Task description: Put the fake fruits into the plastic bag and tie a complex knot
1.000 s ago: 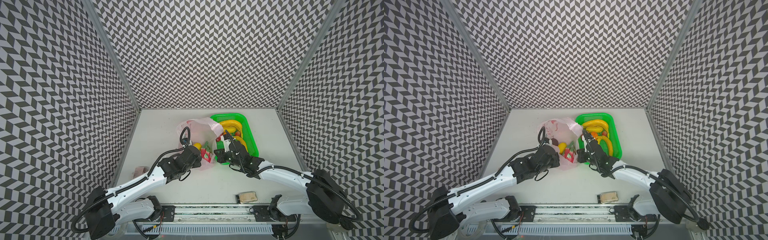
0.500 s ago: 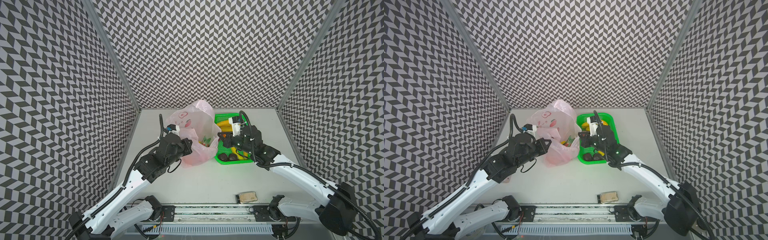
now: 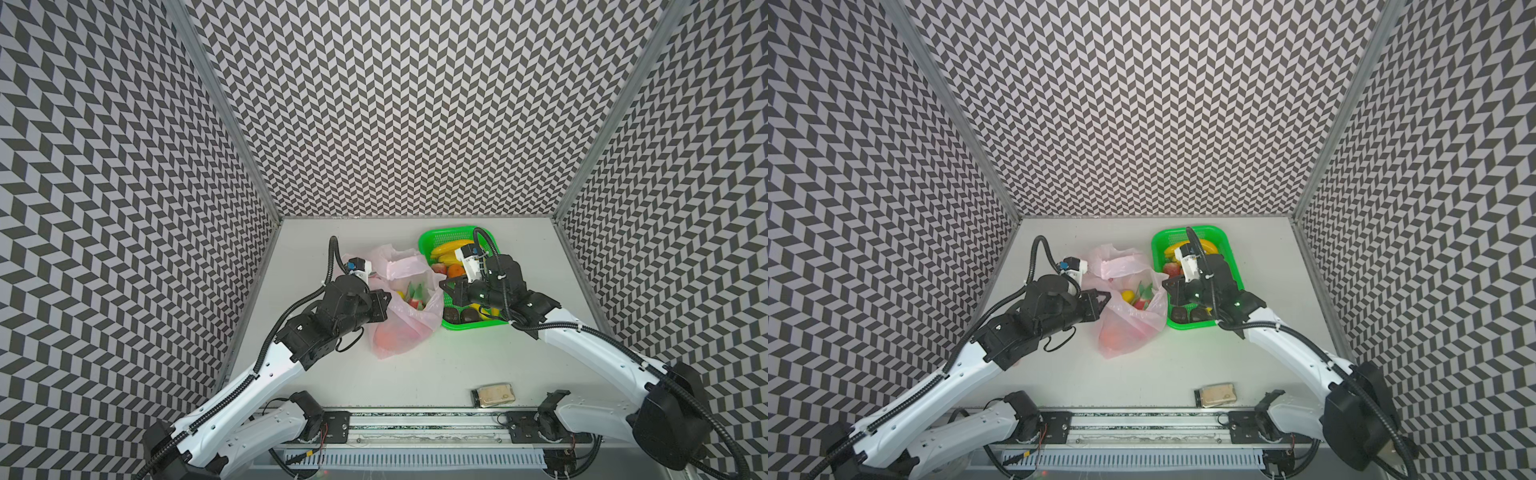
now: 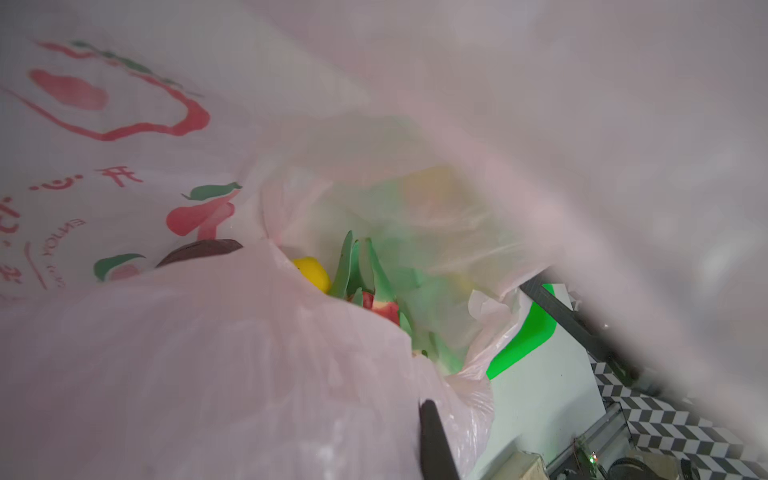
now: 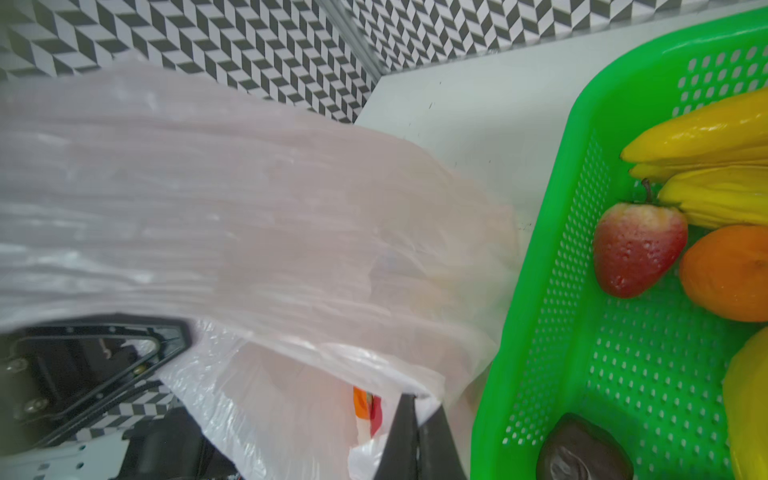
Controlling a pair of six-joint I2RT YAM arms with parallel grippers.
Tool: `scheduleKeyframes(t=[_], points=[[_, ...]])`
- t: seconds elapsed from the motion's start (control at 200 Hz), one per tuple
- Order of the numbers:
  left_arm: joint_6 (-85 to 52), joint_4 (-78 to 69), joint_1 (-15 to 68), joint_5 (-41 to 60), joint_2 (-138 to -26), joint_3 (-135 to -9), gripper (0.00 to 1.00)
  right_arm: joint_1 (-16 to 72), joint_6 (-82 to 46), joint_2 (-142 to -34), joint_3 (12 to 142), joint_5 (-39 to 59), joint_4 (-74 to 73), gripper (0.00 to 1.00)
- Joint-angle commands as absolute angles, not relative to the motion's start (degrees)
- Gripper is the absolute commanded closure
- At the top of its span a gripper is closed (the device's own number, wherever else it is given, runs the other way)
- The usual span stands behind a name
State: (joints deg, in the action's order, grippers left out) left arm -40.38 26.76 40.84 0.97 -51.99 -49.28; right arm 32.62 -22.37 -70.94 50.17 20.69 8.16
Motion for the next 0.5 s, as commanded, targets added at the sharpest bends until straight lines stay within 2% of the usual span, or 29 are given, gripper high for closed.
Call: scheduleKeyframes(t=[0.0, 0.085, 0.16, 0.3, 0.396, 0.496], points=[[-36.11, 20.29, 40.69, 7.38, -48.56, -47.83, 0.8, 31.66, -16.79, -69.32, 50.63, 24.58, 8.8, 0.95], [-34.33, 22.48, 40.61, 7.6, -47.19, -49.42, 0.64, 31.43, -15.83, -68.03, 49.95, 25.18, 8.05, 0.89], [-32.29, 29.2, 40.61, 4.68, -46.56, -53.52, 0.57, 31.14, -14.78, -67.26, 49.91, 25.26, 8.38, 0.82], [-31.4, 40.99, 39.65, -1.82, -45.79, -61.45, 0.49, 30.55, -10.96, -65.39, 51.08, 22.73, 10.43, 0.65], [-31.57, 44.66, 37.15, -3.35, -46.01, -65.4, 0.44, 30.41, -7.27, -63.08, 51.72, 22.84, 11.02, 0.62], [-28.37, 45.84, 32.08, 0.44, -48.16, -68.31, 0.42, 30.41, -4.02, -60.04, 51.59, 26.91, 10.9, 0.61]])
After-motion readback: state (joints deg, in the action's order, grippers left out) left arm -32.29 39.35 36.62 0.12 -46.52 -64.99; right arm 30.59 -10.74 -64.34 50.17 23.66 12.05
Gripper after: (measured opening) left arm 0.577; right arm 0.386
